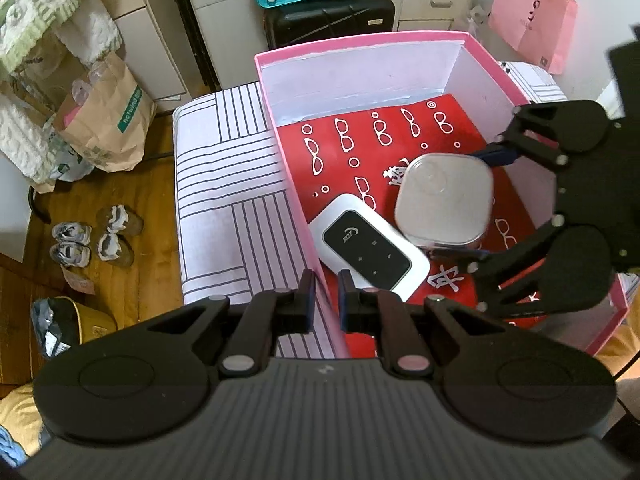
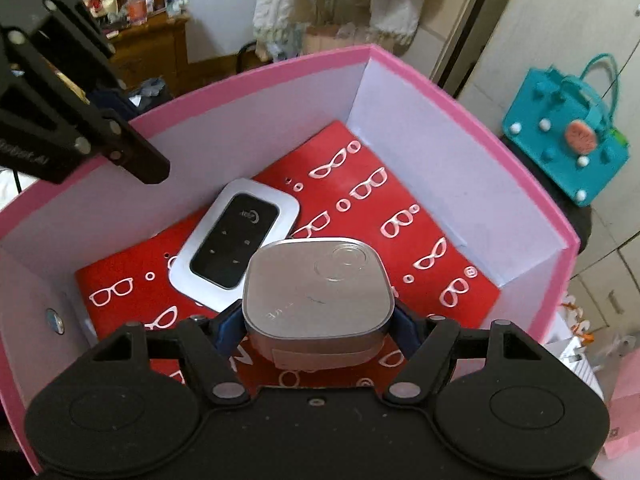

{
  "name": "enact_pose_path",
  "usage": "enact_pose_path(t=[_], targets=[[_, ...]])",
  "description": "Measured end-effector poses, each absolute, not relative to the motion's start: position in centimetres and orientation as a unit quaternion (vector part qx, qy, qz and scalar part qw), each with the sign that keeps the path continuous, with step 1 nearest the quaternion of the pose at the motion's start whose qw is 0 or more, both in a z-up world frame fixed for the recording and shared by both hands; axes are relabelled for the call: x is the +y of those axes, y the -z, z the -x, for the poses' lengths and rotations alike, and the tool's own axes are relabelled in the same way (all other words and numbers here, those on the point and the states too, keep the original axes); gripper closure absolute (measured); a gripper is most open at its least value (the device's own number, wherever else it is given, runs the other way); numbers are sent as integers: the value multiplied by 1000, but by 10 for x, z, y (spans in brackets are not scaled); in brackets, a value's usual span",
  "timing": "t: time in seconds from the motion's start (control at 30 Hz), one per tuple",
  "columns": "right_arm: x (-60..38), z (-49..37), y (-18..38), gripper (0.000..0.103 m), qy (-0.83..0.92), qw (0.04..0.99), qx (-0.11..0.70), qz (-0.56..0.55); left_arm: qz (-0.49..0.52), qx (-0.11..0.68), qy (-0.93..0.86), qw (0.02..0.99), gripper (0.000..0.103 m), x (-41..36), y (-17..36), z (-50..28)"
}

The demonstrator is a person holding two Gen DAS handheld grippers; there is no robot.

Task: Organize rigid objects
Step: 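Place the silver power bank in the box beside the router, open right gripper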

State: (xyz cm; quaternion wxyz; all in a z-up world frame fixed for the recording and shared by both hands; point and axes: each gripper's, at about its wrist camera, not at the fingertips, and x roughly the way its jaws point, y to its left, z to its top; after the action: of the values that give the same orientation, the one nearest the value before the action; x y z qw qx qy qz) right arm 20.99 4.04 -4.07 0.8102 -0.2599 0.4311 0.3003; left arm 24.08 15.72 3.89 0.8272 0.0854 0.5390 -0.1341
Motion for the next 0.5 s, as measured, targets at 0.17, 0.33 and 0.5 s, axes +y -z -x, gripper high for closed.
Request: enact_pose_path(t=[0.17,0.33,0.5], targets=[[52,-225,46,25,-281,801,465,251,-85,544,139,823,93,158,-39,-244],[54,-229,48,25,-293,785,497,225,-79,541,140,825,93,163,-39,-244],[42,-211,22,23,-293,817,447,216,-80,544,142,823,93,162,-40,-246]])
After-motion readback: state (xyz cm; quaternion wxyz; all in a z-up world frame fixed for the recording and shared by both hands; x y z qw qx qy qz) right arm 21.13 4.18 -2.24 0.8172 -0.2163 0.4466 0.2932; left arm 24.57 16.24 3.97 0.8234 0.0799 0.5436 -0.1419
